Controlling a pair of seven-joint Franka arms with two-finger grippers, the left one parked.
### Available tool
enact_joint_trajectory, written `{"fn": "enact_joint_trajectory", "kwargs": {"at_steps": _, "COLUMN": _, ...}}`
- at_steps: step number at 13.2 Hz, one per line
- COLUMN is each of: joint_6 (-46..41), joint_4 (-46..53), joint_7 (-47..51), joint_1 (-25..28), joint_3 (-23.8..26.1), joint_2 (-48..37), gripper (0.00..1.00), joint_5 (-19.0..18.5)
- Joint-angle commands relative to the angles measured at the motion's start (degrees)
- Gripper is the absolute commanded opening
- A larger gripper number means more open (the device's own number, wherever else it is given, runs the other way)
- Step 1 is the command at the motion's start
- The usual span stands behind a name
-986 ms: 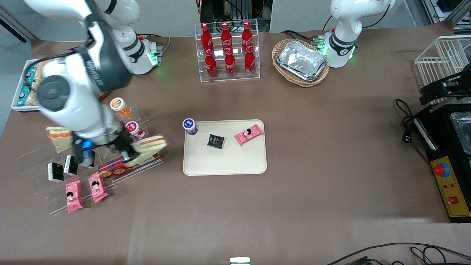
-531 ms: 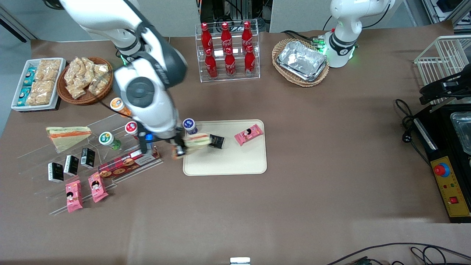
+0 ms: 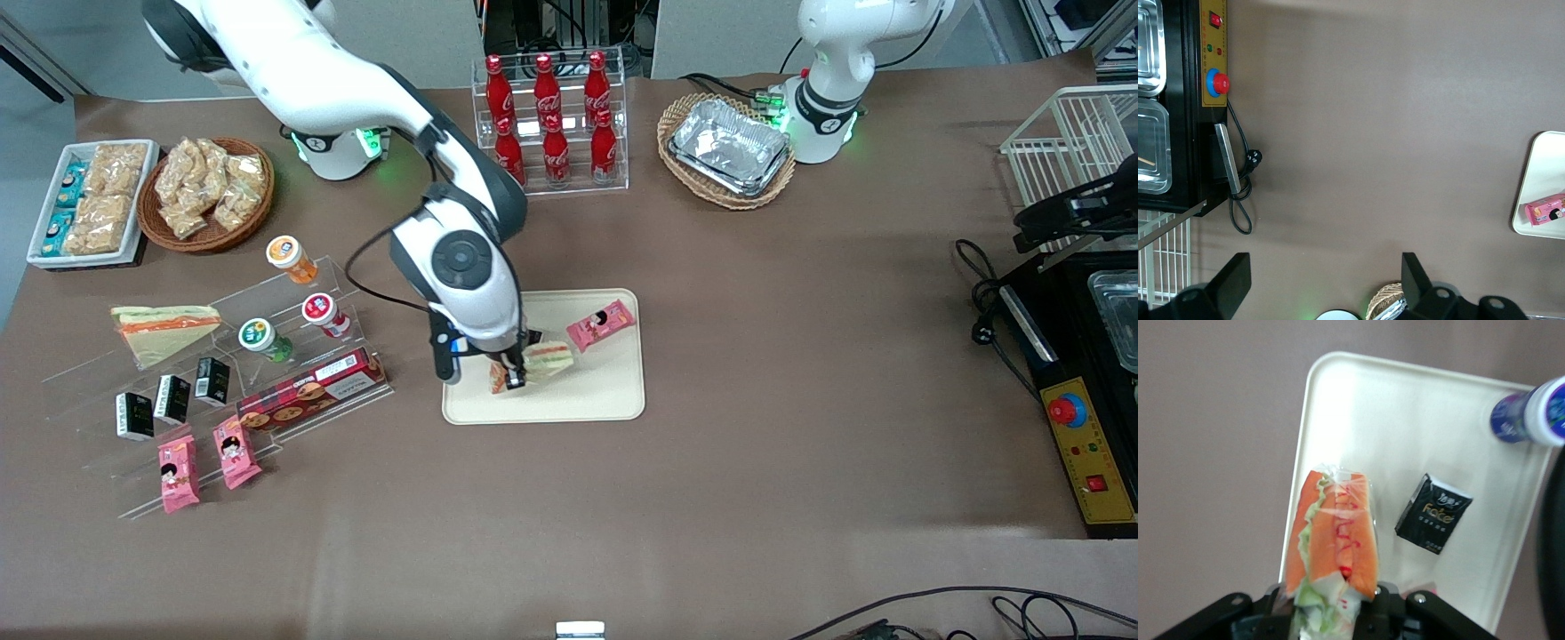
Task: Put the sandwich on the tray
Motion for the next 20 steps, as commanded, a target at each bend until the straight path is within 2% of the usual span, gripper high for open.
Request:
{"fn": "enact_joint_trajectory", "kwargs": {"at_steps": 1, "joint_6": 4.0, "joint_4": 1.6, "joint_7": 5.2, "joint_1": 0.9, "joint_3": -0.7, "joint_2": 3.9, "gripper": 0.26, "joint_5": -2.3}}
{"fn": "enact_joint_trajectory", "kwargs": {"at_steps": 6, "joint_6": 7.5, "joint_4": 2.2, "joint_7": 8.5, "joint_1": 1.3, "joint_3": -2.0, "joint_2": 6.6, "gripper": 0.26, "joint_5": -3.6}}
{"fn": "enact_joint_trajectory", "kwargs": {"at_steps": 8, "joint_6": 7.6, "joint_4": 2.2, "joint_7": 13.5, "joint_1": 1.6, "joint_3": -2.1, "joint_2": 7.3, "gripper": 0.27, "joint_5": -7.8}}
{"fn": "enact_joint_trajectory", "kwargs": {"at_steps": 10, "joint_6": 8.9, "joint_4": 2.2, "joint_7": 15.4, "joint_1": 1.7, "joint_3": -2.1, "joint_2": 7.9, "gripper": 0.27, "joint_5": -10.1}}
{"fn": "enact_joint_trajectory", "kwargs": {"at_steps": 17, "joint_6": 11.4, "joint_4": 3.1, "joint_7": 15.3, "joint_1": 1.7, "joint_3": -2.2, "joint_2": 10.4, "gripper": 0.3, "joint_5": -12.5}}
{"fn": "enact_joint_trajectory", "kwargs": {"at_steps": 19, "joint_6": 11.3, "joint_4": 3.6, "joint_7": 15.4, "joint_1": 1.7, "joint_3": -2.3, "joint_2": 10.2, "gripper": 0.67, "joint_5": -12.5}}
{"fn": "enact_joint_trajectory", "kwargs": {"at_steps": 20, "joint_6": 11.3, "joint_4": 3.6, "joint_7": 15.4, "joint_1": 1.5, "joint_3": -2.3, "joint_2": 10.2, "gripper": 0.88, "joint_5": -12.6}}
